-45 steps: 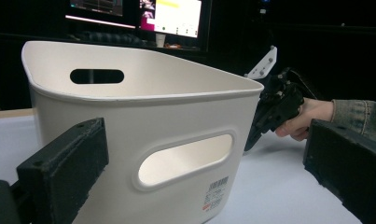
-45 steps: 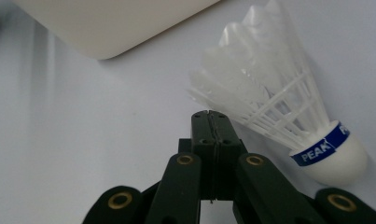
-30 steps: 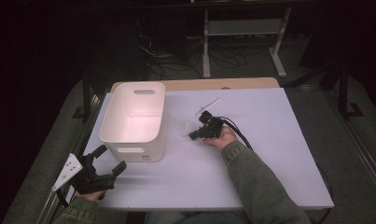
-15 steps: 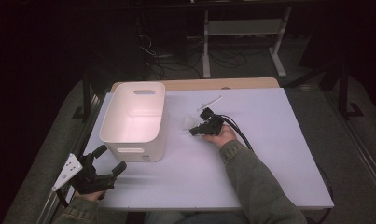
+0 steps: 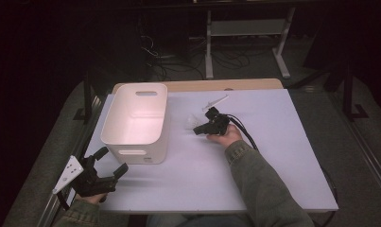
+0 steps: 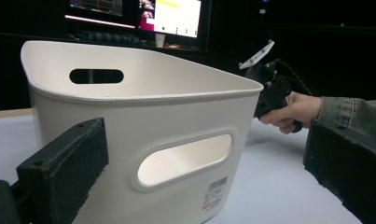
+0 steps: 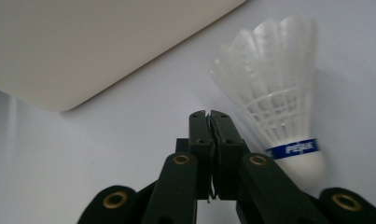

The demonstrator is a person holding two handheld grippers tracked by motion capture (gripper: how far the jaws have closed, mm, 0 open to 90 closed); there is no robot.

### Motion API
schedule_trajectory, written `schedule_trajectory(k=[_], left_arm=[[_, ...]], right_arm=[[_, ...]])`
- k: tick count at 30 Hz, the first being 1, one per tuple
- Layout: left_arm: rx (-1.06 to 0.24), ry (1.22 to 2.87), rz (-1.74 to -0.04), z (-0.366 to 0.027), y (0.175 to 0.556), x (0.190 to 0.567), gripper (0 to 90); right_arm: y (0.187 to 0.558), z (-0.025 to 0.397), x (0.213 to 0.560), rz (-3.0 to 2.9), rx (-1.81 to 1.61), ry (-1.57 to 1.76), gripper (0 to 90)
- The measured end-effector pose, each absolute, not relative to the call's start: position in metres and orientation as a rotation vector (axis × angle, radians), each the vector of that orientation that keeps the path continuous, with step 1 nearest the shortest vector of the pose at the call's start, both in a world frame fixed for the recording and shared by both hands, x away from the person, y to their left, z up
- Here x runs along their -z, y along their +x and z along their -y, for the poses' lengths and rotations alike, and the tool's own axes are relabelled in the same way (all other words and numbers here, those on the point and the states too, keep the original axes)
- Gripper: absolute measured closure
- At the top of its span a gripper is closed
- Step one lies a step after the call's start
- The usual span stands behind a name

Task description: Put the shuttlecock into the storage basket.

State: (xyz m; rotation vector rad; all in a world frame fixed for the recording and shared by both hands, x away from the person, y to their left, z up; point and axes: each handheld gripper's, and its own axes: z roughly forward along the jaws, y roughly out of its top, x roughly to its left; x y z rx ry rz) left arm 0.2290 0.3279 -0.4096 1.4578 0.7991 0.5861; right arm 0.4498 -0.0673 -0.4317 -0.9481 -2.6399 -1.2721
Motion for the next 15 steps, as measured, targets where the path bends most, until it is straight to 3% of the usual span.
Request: schedule_trajectory(k=[6, 9, 12, 13, 15], left_arm=[[-0.586, 1.459, -0.800, -0.328, 0.229, 0.410, 0.0], [-0.586, 1.458, -0.801, -0.328, 0.229, 0.410, 0.0], [-0.583, 1.456, -0.804, -0.328, 0.229, 0.410, 0.0], [-0.582, 1.455, -0.805, -0.327, 0.229, 0.410, 0.0], [-0.582, 1.455, -0.805, -0.327, 0.229, 0.410, 0.0]], right_arm=[[0.449, 0.079, 0.420, 2.634, 1.335, -0.929, 74.1], [0.450, 0.085, 0.414, 2.647, 1.358, -0.943, 61.8], [0.451, 0.090, 0.410, 2.640, 1.376, -0.937, 56.2], [0.452, 0.095, 0.406, 2.634, 1.382, -0.953, 48.2], [0.454, 0.097, 0.404, 2.632, 1.373, -0.949, 42.2]])
